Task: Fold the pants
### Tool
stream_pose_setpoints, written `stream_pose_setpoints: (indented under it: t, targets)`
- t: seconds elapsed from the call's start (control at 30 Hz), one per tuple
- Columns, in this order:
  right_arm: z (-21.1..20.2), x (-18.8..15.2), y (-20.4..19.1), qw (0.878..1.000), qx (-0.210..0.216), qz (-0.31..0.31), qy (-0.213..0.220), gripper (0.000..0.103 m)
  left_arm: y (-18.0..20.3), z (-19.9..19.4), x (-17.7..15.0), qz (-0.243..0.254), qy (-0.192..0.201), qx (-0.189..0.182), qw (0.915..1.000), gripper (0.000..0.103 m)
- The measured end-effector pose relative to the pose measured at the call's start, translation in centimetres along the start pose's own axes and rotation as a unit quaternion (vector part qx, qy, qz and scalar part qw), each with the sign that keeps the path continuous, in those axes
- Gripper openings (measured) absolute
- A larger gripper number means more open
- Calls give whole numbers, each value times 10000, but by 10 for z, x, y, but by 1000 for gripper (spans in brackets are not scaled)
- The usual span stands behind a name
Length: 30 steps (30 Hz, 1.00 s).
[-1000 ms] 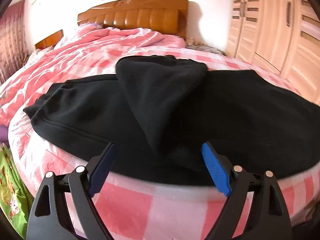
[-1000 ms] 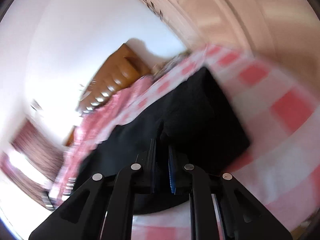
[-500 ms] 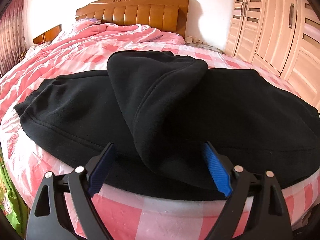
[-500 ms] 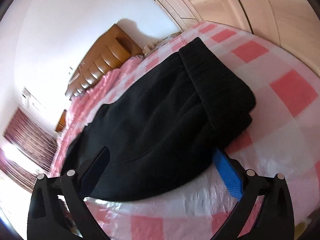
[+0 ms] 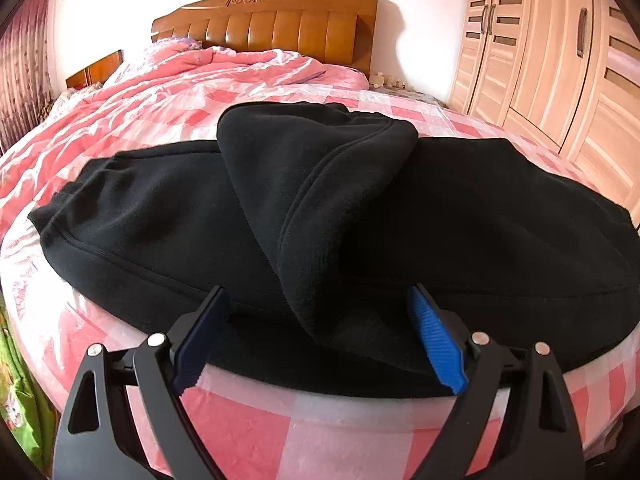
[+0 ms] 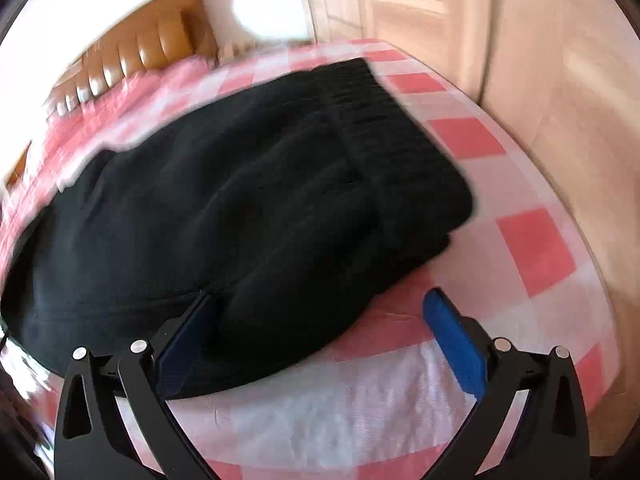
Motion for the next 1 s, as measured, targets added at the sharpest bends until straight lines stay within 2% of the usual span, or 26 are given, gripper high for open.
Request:
stream_pose_setpoints:
  t: [0.07, 0.1, 0.13, 0.17, 0.27, 0.37, 0.43, 0.53, 0.6, 0.67, 0.77, 0.8, 0.83, 0.87, 0.9, 0.93, 1.0]
  targets:
    - [-6, -1, 5, 9994, 273, 196, -66, 98, -2, -4, 0, 46, 31, 60, 10000, 90]
    - [-10, -1, 6, 9978, 558, 331, -118, 98, -4, -5, 0, 51, 44, 63, 10000, 90]
    - [-16, 0, 8, 9937, 972, 548, -138, 98, -6, -7, 0, 42, 67, 74, 9999, 90]
    - [-22, 1, 8, 9909, 1184, 631, -95, 98, -7, -8, 0, 27, 80, 85, 9999, 90]
    - [-26, 10, 8, 9823, 1676, 832, -15, 99, -11, -11, 4, -41, 171, 130, 9998, 90]
    - [-26, 10, -4, 9683, 2235, 1099, -208, 99, -15, -10, 7, -77, 159, 196, 9997, 90]
    - [-38, 19, -11, 9660, 2379, 1008, 52, 95, -19, -14, 6, -89, 177, 260, 9995, 90]
    - [-52, 20, -22, 9711, 2283, 611, 346, 93, -31, -23, 5, -135, 201, 359, 9991, 90]
    - [-43, 17, -23, 9707, 2314, 634, 157, 93, -32, -20, 6, -132, 153, 191, 9996, 90]
    - [-28, 13, -18, 9721, 2196, 829, -10, 88, -28, -15, 11, -8, 115, 136, 9998, 90]
    - [-29, 9, -21, 9722, 2176, 864, -10, 87, -15, -2, 29, 366, 124, 59, 9992, 90]
    - [-32, 9, -22, 9732, 2149, 819, -12, 87, -10, 7, 41, 566, 112, 151, 9982, 90]
    - [-34, 9, -22, 9735, 2141, 802, -1, 87, -10, 14, 48, 663, 49, 279, 9974, 87]
    - [-36, 11, -22, 9738, 2126, 803, 17, 87, -12, 22, 56, 748, -36, 349, 9966, 47]
    - [-41, 12, -19, 9748, 2074, 816, 60, 87, -13, 28, 60, 731, -117, 249, 9969, 12]
    - [-41, 14, -20, 9761, 2004, 831, 113, 87, -21, 26, 67, 547, -58, 247, 9982, 12]
    - [-51, 21, -13, 9782, 1856, 869, 343, 87, -31, -1, 77, 351, 464, 343, 9977, 11]
Point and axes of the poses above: each gripper's, at about its wrist camera, not at the fingertips, and z roughly the way its jaws point, y to its right, x to its top, the point moved 10 cm from there along z, roughly the way its jaws point, and after that the axes turned 9 degrees about z, right-handed, at the moved point
